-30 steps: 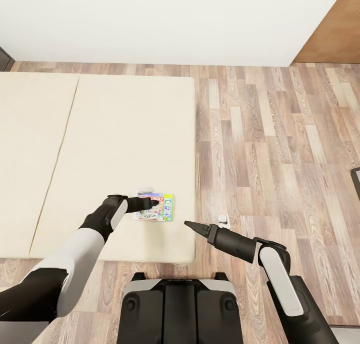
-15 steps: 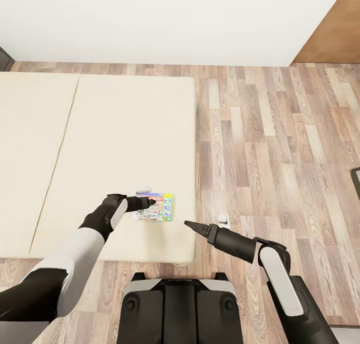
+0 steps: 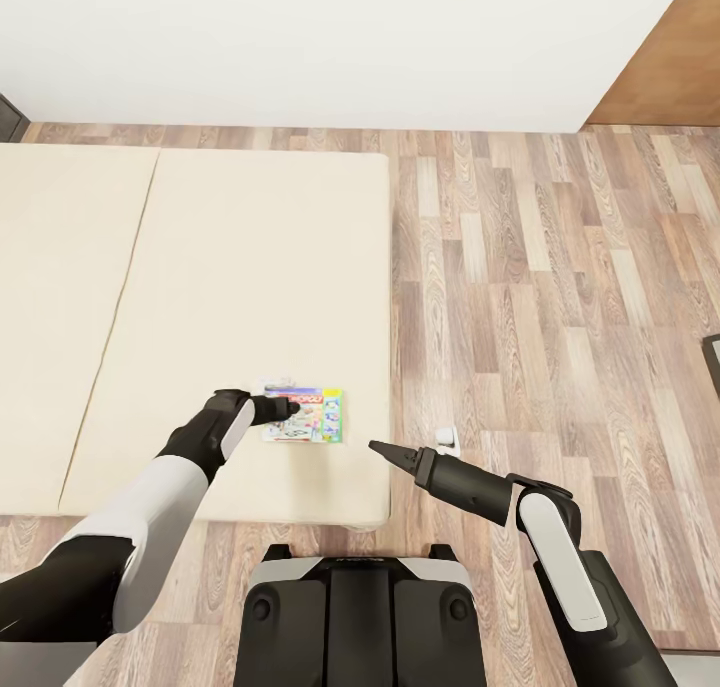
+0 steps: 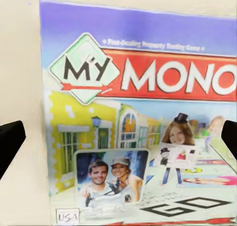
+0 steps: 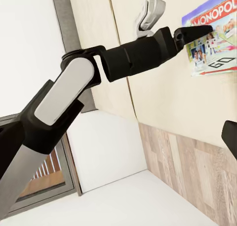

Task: Put all the toys in the child's room - the three board games (two on the bed and one on the table), the two jigsaw puzzles on the table, and the tennis ball on the table - inside the toy box on the table in the child's room.

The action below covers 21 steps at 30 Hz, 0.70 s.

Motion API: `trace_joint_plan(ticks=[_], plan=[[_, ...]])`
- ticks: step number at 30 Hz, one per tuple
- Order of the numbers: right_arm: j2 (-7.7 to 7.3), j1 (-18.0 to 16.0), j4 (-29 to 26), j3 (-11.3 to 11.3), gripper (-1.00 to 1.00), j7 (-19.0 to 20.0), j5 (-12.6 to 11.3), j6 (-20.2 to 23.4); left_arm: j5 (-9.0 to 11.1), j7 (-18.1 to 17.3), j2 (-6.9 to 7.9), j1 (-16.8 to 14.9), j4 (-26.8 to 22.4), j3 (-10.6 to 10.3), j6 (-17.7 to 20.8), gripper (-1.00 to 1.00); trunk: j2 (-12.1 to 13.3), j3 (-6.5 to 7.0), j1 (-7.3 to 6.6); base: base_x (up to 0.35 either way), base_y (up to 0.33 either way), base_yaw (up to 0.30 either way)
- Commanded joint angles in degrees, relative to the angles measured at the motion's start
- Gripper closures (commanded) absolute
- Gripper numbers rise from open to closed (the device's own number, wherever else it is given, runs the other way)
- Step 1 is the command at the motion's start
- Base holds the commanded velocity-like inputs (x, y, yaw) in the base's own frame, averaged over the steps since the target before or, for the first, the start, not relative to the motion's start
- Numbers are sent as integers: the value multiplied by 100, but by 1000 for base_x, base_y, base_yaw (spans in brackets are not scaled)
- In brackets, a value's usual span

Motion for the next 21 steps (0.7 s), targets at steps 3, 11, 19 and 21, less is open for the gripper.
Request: trace_joint_plan(ticks=[3, 11, 19, 21], plan=[[-3, -3, -1, 2, -100, 38, 35, 11, 58, 65, 9, -1, -8, -23, 25, -100, -9, -6, 3, 0, 0, 0], [-3, -3, -1, 2, -100, 38, 36, 11, 52, 107, 18, -1, -4, -24, 19, -100, -9, -6, 3, 0, 0, 0], [-3, -3, -1, 0, -100, 38, 36, 11, 57, 109, 30, -1, 17, -25, 6, -100, -9, -6, 3, 0, 0, 0], [-3, -3, -1, 0, -100, 38, 36, 11, 59, 107, 31, -1, 19, -25, -5, -100, -9, -6, 3, 0, 0, 0]])
